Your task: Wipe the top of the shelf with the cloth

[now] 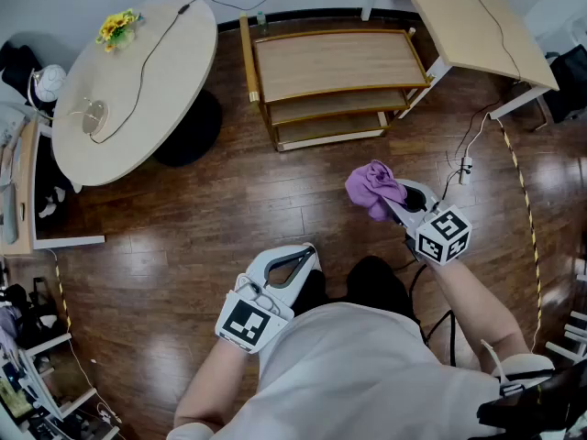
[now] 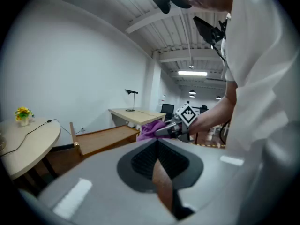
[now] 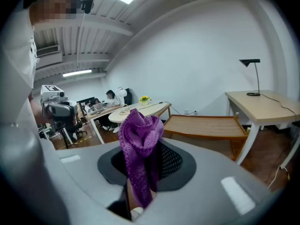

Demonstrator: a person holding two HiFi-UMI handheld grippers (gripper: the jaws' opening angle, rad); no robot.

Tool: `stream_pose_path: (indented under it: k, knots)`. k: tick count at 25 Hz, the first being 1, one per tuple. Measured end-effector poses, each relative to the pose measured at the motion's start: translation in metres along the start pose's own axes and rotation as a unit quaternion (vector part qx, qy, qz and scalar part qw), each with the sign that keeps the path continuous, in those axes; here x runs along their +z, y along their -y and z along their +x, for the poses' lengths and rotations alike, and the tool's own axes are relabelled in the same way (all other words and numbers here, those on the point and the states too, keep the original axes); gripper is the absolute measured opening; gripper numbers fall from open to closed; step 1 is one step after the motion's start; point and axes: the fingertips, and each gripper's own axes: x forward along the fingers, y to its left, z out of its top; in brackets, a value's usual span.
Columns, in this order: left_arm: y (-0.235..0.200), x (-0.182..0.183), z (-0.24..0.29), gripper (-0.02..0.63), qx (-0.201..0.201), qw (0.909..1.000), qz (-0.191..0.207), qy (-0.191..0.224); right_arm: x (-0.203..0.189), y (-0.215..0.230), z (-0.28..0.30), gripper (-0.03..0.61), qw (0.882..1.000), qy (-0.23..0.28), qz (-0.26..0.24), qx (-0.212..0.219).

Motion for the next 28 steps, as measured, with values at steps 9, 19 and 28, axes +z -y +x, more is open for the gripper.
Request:
stream_pose_path:
  k: [9,19,28]
  knots:
    - [-0.074,-0.037,-0.002,0.021,0.053,0.9979,-0.039,-0.003,-0.045,0.031,0.222,0.092,0.997,-0.056,0.008,0.048]
    - [-0.121,-0.094,0.062,0.021,0.074,0.9906,-0.106,-0.047,-0.124,0.101,0.433,0.092,0.99,-0.085,0.101,0.053]
    - [-0.157,-0.1,0.141,0.021,0.057,0.9902,-0.119,-0.046,-0.158,0.14,0.522,0.092,0.978,-0.076,0.185,0.052]
